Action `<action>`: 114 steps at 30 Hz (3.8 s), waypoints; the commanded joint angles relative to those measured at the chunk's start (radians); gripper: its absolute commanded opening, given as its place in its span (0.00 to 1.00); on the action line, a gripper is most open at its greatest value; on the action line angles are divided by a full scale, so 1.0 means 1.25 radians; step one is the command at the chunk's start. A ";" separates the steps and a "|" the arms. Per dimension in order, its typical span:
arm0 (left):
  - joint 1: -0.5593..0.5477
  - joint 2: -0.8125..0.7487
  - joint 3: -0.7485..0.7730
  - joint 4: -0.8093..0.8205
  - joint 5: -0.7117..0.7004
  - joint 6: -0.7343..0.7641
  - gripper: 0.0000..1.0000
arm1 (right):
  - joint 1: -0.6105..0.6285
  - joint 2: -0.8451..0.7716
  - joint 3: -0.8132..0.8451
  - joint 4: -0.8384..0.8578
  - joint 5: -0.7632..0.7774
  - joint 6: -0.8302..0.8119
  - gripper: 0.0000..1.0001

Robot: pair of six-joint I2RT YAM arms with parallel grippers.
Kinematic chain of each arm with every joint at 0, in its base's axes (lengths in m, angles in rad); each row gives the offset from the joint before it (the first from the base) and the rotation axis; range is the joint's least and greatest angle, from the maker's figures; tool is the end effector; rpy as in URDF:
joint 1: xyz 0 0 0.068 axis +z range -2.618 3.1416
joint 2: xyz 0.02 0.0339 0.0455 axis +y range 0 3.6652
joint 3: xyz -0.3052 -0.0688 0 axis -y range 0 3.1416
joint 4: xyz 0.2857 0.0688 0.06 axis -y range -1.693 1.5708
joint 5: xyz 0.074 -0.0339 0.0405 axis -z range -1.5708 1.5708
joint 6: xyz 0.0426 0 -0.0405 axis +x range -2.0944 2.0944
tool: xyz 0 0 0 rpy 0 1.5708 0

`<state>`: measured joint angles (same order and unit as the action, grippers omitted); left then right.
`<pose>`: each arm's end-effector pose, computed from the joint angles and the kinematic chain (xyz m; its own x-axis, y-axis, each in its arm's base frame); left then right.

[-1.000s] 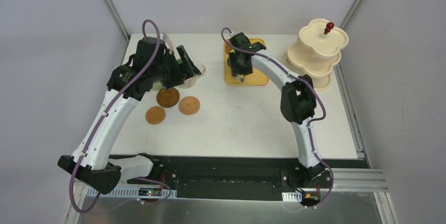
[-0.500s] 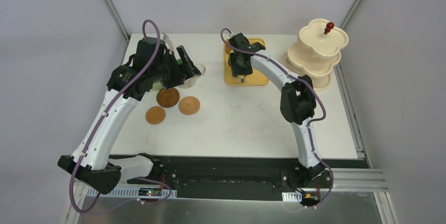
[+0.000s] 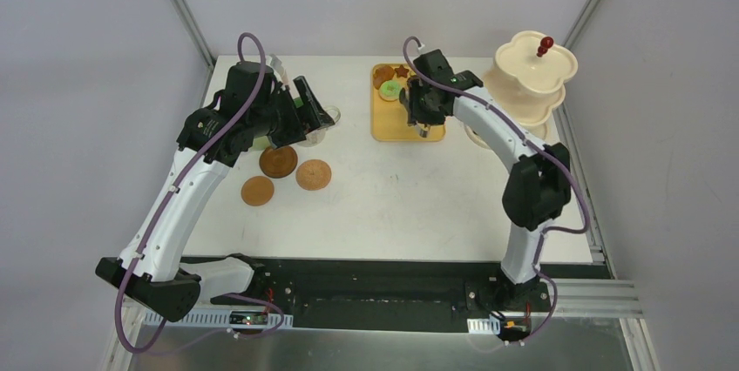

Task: Serve the afternoon tea
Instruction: Pick up the desert from the tray, then place the desert on the desert table.

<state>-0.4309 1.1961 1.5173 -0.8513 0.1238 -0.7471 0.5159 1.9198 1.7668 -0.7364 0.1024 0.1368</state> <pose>0.2347 -0.1137 0.4859 -0.6845 -0.4275 -0.5905 0.0629 0.7724 -0.6321 0.4277 0.2375 0.3257 -0.7286 -0.2572 -0.6348 -0.3385 0.9409 0.0072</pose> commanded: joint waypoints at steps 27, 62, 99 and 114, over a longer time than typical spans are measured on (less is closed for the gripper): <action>0.002 -0.037 -0.122 0.095 0.218 -0.023 0.78 | -0.143 -0.634 -0.571 -0.084 0.173 0.090 0.22; 0.005 0.001 -0.043 0.011 0.202 0.040 0.79 | -0.755 -0.433 -0.511 0.235 -0.274 -0.012 0.18; -0.030 -0.117 -0.161 -0.004 0.175 0.098 0.80 | -0.642 -0.421 -0.709 0.552 -0.090 -0.207 0.11; -0.031 -0.215 -0.281 0.023 0.102 0.136 0.80 | -0.584 -0.303 -0.664 0.661 -0.002 -0.273 0.14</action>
<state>-0.4595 0.9554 1.1782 -0.8505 0.2844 -0.6159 -0.2367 1.5509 0.8993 -0.0063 0.0311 -0.1677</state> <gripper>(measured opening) 0.801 0.445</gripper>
